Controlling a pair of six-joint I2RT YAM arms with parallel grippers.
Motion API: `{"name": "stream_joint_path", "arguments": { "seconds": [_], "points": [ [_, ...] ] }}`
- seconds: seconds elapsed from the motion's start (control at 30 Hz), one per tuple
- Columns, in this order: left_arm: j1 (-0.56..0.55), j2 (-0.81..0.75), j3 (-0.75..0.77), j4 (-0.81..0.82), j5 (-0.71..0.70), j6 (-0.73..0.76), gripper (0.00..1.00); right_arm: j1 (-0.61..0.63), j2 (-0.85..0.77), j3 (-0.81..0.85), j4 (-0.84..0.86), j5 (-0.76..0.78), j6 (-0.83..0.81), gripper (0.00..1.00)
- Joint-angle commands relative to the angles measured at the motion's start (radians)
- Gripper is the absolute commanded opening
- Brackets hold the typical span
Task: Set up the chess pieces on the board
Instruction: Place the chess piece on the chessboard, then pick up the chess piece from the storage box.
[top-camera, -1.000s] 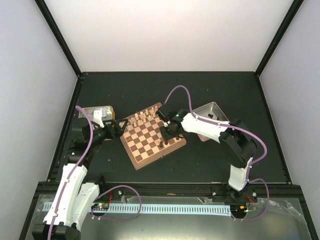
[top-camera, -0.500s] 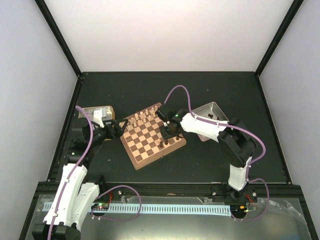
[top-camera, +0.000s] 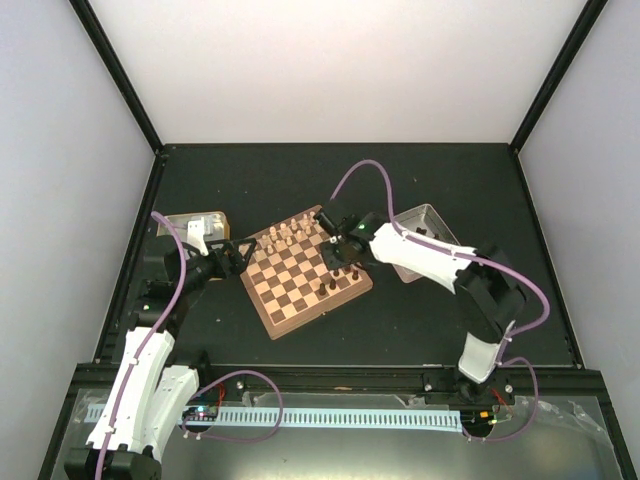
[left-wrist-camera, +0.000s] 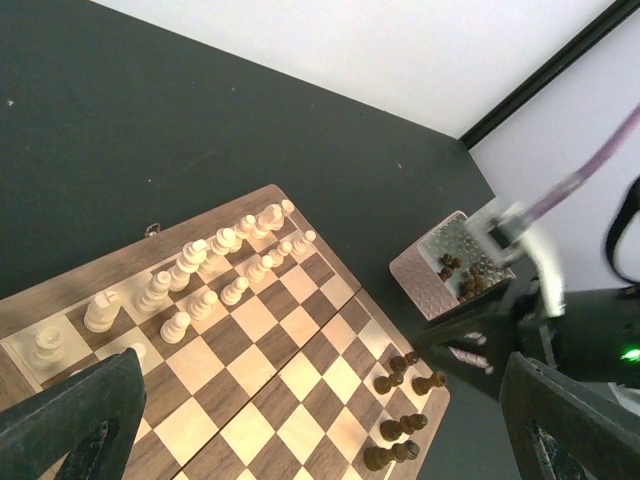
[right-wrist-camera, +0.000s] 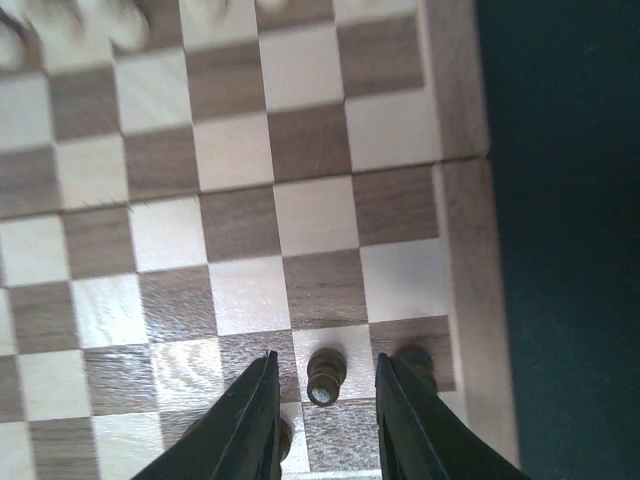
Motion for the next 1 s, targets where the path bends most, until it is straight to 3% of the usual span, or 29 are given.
{"name": "stream_joint_path", "arguments": {
  "seconds": [0.0,0.27,0.43,0.7,0.97],
  "points": [
    [-0.002,-0.009,0.032,-0.004,0.023,0.001,0.99,-0.031,-0.115,0.019,0.018,0.114,0.054,0.27],
    [-0.002,-0.007,0.027,0.007,0.021,0.003,0.99,-0.279,-0.245,-0.128,0.076,0.148,0.111,0.27],
    [-0.002,0.009,0.027,0.019,0.022,0.002,0.99,-0.438,-0.211,-0.18,0.119,0.122,0.115,0.28],
    [-0.002,0.015,0.029,0.018,0.02,0.007,0.99,-0.572,-0.05,-0.112,0.146,0.09,-0.031,0.27],
    [-0.003,0.02,0.03,0.017,0.014,0.007,0.99,-0.617,0.038,-0.054,0.083,0.128,-0.151,0.26]
  ]
}}
